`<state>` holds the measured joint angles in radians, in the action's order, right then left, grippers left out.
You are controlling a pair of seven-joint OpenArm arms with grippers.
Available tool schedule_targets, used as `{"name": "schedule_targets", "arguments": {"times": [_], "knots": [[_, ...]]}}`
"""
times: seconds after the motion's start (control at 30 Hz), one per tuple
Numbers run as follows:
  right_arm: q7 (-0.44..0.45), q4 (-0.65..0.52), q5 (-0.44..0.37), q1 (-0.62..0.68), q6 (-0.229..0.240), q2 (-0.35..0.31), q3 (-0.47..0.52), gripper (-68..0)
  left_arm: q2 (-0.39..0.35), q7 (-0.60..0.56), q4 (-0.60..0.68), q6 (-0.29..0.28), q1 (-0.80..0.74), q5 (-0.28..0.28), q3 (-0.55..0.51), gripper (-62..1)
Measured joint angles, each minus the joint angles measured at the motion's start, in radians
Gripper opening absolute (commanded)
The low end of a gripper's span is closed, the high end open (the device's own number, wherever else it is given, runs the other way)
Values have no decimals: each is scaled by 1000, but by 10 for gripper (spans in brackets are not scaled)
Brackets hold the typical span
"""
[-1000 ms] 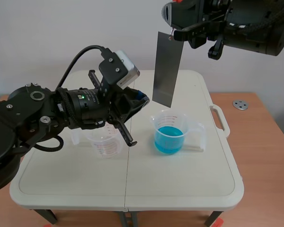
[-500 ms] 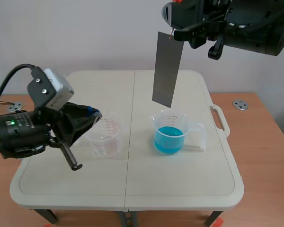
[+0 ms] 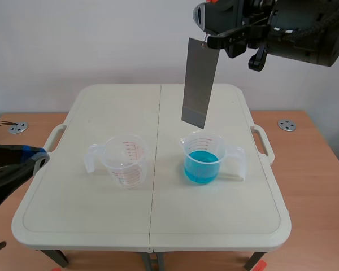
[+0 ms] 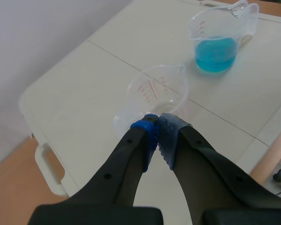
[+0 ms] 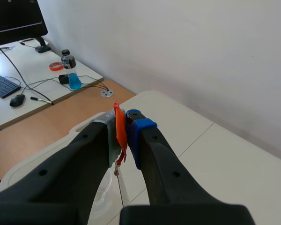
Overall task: Hold the metal plate by the orange handle, dip it into the blue solution, take it out and point at it, then put the plate back in the beaker on the left.
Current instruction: 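Raise the plate and point at it, then put the plate into the left beaker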
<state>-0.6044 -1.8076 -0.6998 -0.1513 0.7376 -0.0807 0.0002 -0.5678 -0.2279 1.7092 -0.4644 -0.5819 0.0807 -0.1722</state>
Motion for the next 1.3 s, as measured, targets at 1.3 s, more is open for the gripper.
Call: {"name": "schedule_targets", "arguments": {"times": [1.3], "knots": [[107, 6, 67, -118, -25, -3, -264, -662, 138, -76, 32, 0, -593, -81, -289, -591]]}}
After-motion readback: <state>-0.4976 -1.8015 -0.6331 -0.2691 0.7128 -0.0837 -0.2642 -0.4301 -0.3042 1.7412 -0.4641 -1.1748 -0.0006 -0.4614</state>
